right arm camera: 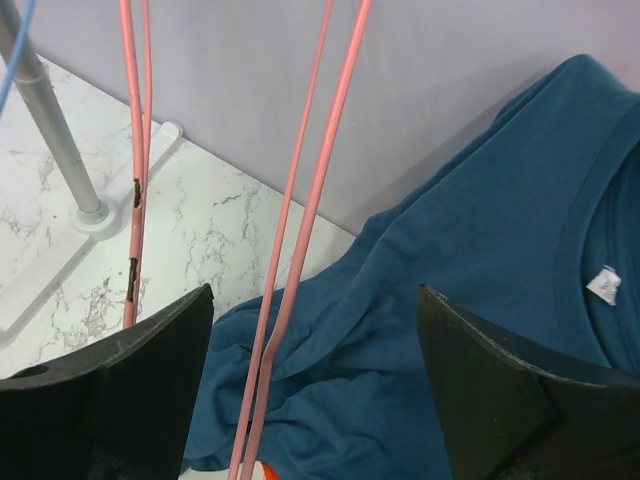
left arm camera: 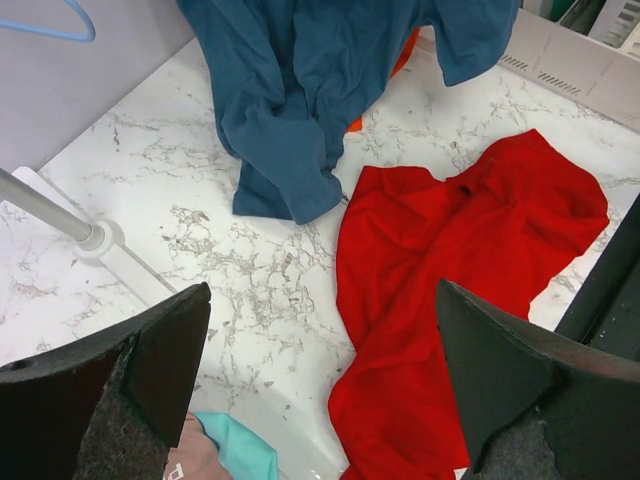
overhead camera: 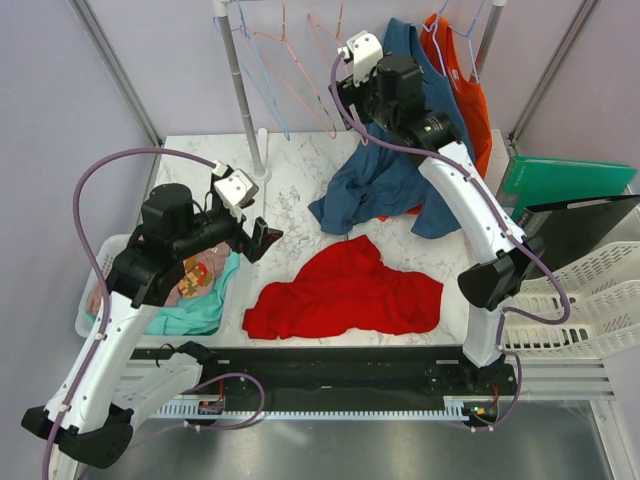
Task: Place the t-shirt on the hanger
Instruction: Pick up the hanger from the clothesline.
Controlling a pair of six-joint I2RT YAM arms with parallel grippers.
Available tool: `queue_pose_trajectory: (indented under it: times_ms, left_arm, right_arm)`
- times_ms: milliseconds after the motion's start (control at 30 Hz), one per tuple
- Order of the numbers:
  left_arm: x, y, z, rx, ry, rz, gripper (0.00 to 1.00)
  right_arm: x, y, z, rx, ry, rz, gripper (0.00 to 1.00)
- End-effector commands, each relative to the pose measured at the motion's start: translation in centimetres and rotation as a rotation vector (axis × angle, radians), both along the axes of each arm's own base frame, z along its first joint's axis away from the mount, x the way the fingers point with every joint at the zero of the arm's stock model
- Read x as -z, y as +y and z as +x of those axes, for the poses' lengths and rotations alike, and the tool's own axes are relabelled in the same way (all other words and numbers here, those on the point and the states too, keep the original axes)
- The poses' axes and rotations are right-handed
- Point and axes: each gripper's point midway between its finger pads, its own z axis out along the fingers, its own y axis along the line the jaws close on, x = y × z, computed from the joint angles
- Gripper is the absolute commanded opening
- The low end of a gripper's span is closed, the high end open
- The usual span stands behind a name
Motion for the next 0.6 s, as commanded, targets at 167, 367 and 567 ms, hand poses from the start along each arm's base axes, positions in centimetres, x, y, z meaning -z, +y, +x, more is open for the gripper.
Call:
queue_pose_trajectory:
  times_ms: [167, 367, 567]
  left_arm:
    - [-0.3, 0.3, 1.1, -0.039, -0.051, -0.008, 0.99]
    - [0.0, 0.9, 1.6, -0.078, -0.069, 0.006, 0.99]
    - [0.4, 1.2, 1.6, -0.082, -0.077, 0.017, 0.99]
  right_arm:
    - [-0.4, 0.9, 3.4, 0.037, -0.049, 0.133, 0.60]
    - [-2.9, 0.2, 3.4, 0.050, -0.126, 0.177, 0.00]
    - [-7.7, -1.5, 2.3, 0.057, -0.230, 0.280, 0.00]
